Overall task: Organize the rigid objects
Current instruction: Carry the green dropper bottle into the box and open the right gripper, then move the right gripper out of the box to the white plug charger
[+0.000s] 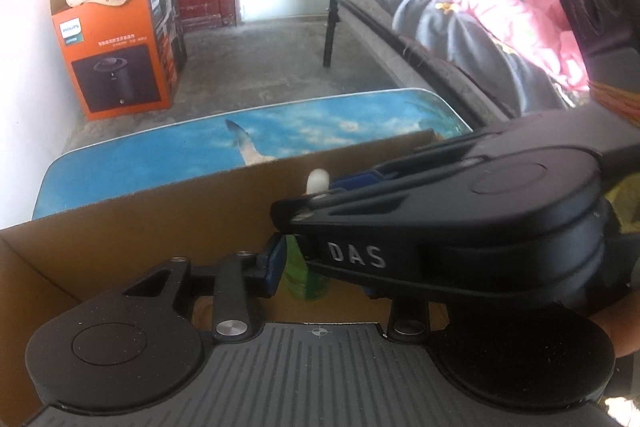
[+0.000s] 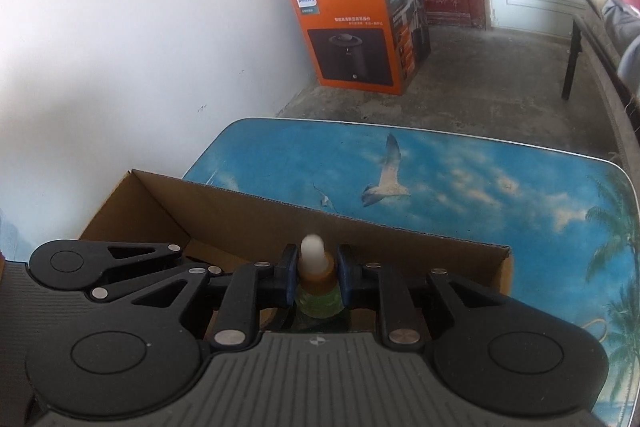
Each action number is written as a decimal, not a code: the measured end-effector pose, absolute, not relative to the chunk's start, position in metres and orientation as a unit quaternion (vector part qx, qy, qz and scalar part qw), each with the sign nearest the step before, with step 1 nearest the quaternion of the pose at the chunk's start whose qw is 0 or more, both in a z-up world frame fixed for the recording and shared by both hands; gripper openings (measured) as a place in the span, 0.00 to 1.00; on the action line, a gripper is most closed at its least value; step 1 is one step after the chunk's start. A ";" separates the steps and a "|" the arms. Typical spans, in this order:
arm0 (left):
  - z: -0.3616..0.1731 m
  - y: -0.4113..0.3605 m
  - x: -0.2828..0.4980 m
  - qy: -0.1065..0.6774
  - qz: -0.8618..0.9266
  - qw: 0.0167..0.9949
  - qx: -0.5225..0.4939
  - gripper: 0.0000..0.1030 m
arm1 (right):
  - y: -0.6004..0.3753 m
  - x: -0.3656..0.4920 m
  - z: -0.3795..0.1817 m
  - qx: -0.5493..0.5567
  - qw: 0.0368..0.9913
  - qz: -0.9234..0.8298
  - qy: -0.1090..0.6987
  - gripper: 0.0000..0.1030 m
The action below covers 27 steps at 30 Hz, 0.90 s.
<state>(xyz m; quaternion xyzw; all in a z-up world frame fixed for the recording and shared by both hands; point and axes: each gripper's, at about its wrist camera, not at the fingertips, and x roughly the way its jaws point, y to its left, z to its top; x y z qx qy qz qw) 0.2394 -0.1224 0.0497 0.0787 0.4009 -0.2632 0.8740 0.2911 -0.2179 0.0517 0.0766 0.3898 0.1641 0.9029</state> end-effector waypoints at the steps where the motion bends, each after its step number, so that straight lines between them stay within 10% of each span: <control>1: 0.049 -0.122 0.240 0.400 -0.264 0.874 0.079 0.42 | -0.217 0.291 0.052 0.075 0.903 0.166 0.389 0.23; 15: 0.083 -0.110 0.201 0.338 -0.275 0.895 0.095 0.94 | -0.235 0.247 0.091 0.098 0.922 0.150 0.344 0.27; 18: 0.096 -0.100 0.185 0.332 -0.283 0.897 0.077 0.96 | -0.246 0.218 0.108 0.117 0.929 0.147 0.318 0.53; 27: 0.120 -0.058 0.110 0.288 -0.313 0.904 0.053 1.00 | -0.253 0.092 0.146 0.120 0.951 0.149 0.243 0.93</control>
